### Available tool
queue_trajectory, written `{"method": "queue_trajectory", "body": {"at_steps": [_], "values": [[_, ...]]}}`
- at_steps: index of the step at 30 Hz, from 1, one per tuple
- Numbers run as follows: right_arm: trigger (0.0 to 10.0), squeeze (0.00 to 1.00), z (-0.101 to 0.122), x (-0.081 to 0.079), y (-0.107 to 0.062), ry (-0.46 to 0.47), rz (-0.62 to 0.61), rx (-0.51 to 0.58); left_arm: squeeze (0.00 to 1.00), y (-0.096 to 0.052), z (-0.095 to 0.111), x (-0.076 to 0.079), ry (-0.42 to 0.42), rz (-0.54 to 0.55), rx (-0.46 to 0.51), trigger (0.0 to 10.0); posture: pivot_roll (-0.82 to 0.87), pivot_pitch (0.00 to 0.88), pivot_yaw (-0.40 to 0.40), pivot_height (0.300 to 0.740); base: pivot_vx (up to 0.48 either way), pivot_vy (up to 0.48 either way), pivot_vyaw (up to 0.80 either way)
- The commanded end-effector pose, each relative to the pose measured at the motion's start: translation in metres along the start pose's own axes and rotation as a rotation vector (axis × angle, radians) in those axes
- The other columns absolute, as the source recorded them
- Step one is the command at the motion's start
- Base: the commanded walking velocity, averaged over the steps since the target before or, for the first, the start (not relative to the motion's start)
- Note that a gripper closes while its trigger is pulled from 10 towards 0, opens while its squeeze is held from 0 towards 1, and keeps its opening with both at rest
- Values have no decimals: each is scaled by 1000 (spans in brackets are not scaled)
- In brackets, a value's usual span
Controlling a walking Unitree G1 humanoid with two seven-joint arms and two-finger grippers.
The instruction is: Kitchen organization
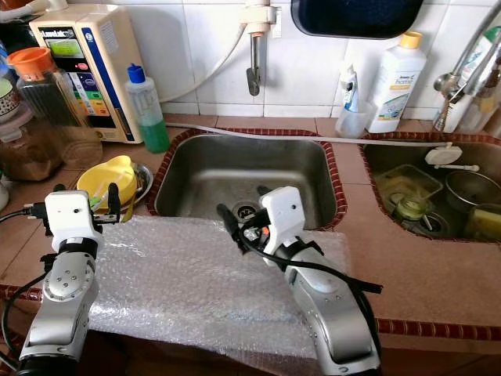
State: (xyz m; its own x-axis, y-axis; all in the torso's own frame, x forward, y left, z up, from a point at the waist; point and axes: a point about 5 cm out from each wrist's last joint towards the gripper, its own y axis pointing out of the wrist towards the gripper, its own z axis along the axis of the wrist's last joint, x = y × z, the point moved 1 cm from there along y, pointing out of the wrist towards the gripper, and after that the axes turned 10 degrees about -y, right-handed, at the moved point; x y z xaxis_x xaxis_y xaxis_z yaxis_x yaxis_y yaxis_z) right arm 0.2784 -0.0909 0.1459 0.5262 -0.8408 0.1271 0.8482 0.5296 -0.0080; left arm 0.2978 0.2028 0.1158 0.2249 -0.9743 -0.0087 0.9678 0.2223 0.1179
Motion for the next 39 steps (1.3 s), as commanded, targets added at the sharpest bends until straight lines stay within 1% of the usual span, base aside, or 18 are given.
{"method": "queue_trajectory", "body": {"at_steps": [1, 5, 7, 13, 18, 22, 23, 24, 25, 30, 31, 32, 34, 35, 36, 37, 38, 39], "values": [[10000, 0, 1, -4, 1, 45, 34, -12, 0, 2, 1, 0, 27, -14, 14, 10000, 21, 0, 60, 740, 0, 0, 0], [10000, 0, 4, -10, -1, 47, 62, -10, 0, 0, -2, -1, 35, -21, 6, 10000, 21, 0, 60, 740, 0, 0, 0], [10000, 0, 7, -11, -1, -3, 68, 12, 0, -1, -5, -2, 46, -24, 0, 10000, 21, 0, 60, 740, 0, 0, 0], [10000, 0, 9, -13, 0, 33, 90, 13, 0, -4, -14, -4, 30, -15, -29, 10000, 16, 0, 60, 740, 0, 0, 0], [10000, 0, 11, -12, -1, 13, 107, 14, 0, -8, -15, -4, 92, -74, -16, 10000, 16, 0, 63, 740, 0, 0, 0], [10000, 0, 11, -14, -1, 20, 137, 13, 0, -14, -21, -6, 96, -99, -37, 10000, 19, 0, 62, 740, 0, 0, 0], [10000, 0, 12, -15, -1, 23, 149, 16, 0, -14, -21, -6, 95, -103, -36, 6549, 19, 0, 61, 740, 0, 0, 0], [10000, 0, 12, -17, -1, 23, 156, 17, 0, -14, -21, -6, 94, -105, -34, 6549, 20, 0, 61, 740, 0, 0, 0], [10000, 0, 12, -19, -2, 25, 166, 20, 0, -13, -21, -5, 91, -108, -32, 0, 21, 0, 60, 740, 0, 0, 0], [10000, 0, 12, -22, -2, 23, 186, 18, 0, -13, -21, -5, 87, -108, -29, 0, 21, 0, 59, 740, 0, 0, 0], [10000, 0, 12, -22, -2, 23, 191, 17, 0, -13, -21, -5, 87, -110, -29, 275, 21, 0, 59, 740, 0, 0, 0], [10000, 0, 12, -23, -2, 27, 198, 18, 0, -13, -21, -5, 87, -110, -29, 2392, 20, 0, 60, 740, 0, 0, 0], [10000, 0, 12, -23, -2, 30, 203, 18, 0, -12, -21, -4, 87, -110, -29, 2706, 20, 0, 60, 740, 0, 0, 0], [10000, 0, 13, -25, -3, 45, 222, 27, 0, -12, -21, -4, 86, -110, -28, 2353, 18, 0, 60, 740, 0, 0, 0], [10000, 0, 14, -26, -4, 51, 234, 32, 0, -11, -21, -4, 85, -110, -28, 2392, 18, 0, 60, 740, 0, 0, 0], [10000, 0, 15, -27, -5, 56, 250, 36, 0, -11, -21, -4, 84, -110, -28, 1765, 18, 0, 60, 740, 0, 0, 0], [10000, 0, 15, -27, -5, 56, 250, 36, 0, -11, -21, -4, 84, -110, -28, 1765, 18, 0, 60, 740, 0, 0, 0], [10000, 0, 16, -28, -6, 60, 264, 39, 0, -11, -21, -3, 84, -111, -27, 1255, 16, 0, 60, 740, 0, 0, 0]]}}
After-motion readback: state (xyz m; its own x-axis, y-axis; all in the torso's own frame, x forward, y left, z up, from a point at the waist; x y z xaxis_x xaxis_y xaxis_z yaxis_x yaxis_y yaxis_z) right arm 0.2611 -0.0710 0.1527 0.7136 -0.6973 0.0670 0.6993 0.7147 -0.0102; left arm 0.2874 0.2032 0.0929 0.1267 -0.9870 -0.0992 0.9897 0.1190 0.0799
